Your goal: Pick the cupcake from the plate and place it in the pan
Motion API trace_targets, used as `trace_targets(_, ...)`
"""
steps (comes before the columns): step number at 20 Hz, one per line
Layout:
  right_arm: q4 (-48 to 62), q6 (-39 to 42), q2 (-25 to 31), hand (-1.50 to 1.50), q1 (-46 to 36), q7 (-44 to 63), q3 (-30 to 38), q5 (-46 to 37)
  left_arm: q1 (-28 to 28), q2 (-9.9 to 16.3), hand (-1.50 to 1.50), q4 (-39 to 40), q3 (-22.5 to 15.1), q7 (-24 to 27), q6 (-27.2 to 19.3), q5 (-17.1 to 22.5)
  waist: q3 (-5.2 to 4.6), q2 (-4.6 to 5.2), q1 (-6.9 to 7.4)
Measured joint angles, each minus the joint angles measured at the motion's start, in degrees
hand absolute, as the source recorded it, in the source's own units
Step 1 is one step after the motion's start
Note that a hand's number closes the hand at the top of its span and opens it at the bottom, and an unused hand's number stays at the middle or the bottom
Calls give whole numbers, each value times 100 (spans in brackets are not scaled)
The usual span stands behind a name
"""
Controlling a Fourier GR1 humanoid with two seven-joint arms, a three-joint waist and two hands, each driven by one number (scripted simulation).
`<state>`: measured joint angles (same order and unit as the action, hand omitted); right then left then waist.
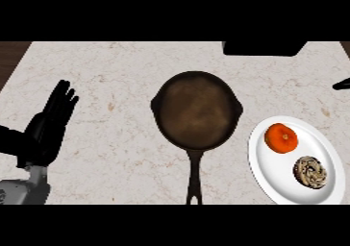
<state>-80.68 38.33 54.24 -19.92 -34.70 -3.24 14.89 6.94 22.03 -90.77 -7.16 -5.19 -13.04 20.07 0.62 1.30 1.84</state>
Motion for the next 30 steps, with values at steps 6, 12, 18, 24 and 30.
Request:
trace_targets(6,-229,-515,477,-150,-205,-665,-413,-1016,294,-50,0,41,-57,-280,-103,-50,-15,-15,59)
trace_targets(12,-444,-1339,809,-150,-309,-1348,-1195,-2378,427,-41,0,82,-59,-424,-101,-84,-36,-41,73)
trace_targets(18,-510,-1914,1293,-150,-335,-1761,-2194,-3815,432,-67,0,185,-37,-393,-73,-120,-51,-53,84)
trace_targets(24,-129,-2478,1404,-150,-420,-2234,-2863,-4902,537,-68,0,333,81,-411,-20,-130,-55,-76,1)
trace_targets(30,140,-3210,1482,-150,-307,-2578,-2861,-5549,390,-157,0,317,133,-384,-16,-204,-57,-112,-112)
